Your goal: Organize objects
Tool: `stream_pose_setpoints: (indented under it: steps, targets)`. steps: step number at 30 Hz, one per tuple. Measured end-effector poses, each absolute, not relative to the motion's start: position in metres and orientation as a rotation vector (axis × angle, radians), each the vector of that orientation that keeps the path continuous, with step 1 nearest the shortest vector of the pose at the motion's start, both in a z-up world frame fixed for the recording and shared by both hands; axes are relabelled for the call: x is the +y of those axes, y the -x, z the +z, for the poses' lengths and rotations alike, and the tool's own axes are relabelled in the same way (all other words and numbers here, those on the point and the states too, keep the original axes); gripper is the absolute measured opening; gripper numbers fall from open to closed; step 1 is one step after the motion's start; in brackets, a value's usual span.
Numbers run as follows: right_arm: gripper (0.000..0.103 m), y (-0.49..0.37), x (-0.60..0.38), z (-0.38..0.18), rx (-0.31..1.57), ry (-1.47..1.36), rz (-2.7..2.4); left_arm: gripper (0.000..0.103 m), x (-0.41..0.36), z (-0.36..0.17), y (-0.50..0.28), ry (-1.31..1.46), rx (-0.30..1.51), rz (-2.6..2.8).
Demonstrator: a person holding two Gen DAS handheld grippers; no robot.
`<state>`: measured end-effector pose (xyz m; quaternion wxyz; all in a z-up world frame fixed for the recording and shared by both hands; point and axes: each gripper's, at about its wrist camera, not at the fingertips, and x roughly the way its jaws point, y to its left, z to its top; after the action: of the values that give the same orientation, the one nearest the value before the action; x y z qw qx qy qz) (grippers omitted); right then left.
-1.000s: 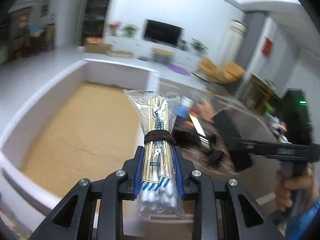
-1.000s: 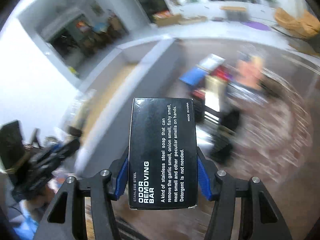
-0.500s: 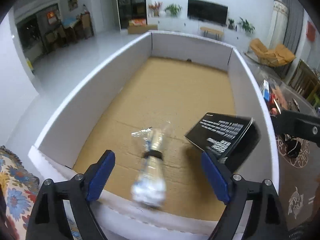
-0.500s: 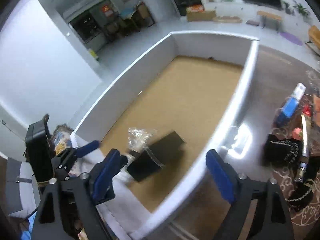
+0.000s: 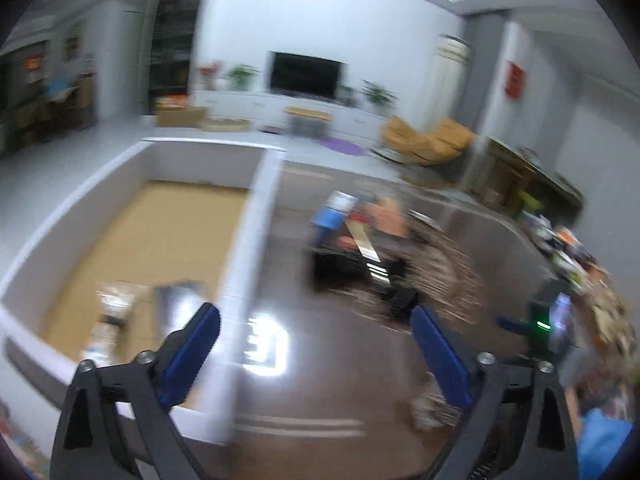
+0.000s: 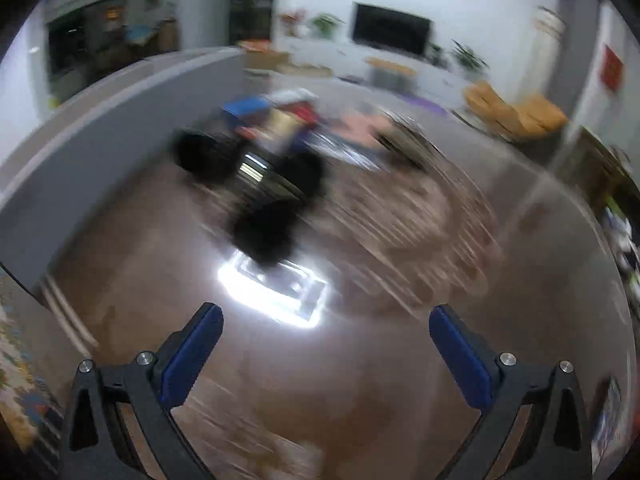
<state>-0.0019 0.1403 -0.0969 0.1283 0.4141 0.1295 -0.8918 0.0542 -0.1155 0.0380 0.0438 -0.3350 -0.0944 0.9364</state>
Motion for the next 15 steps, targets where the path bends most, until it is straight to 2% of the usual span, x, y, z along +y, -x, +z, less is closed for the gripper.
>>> stream_pose_setpoints:
  steps: [6, 10, 15]
  targets:
    - [0.103, 0.018, 0.201, -0.119, 0.305, -1.351, -2.635, 0.102, -0.03, -0.022, -0.016, 1.213, -0.12, 2.733]
    - [0.103, 0.025, 0.211, -0.126, 0.267, -1.363, -2.634, 0.101, -0.014, -0.07, 0.021, 1.348, -0.039, 2.711]
    - [0.103, 0.031, 0.212, -0.13, 0.179, -1.361, -2.619, 0.101, -0.021, -0.085, 0.042, 1.357, 0.067, 2.769]
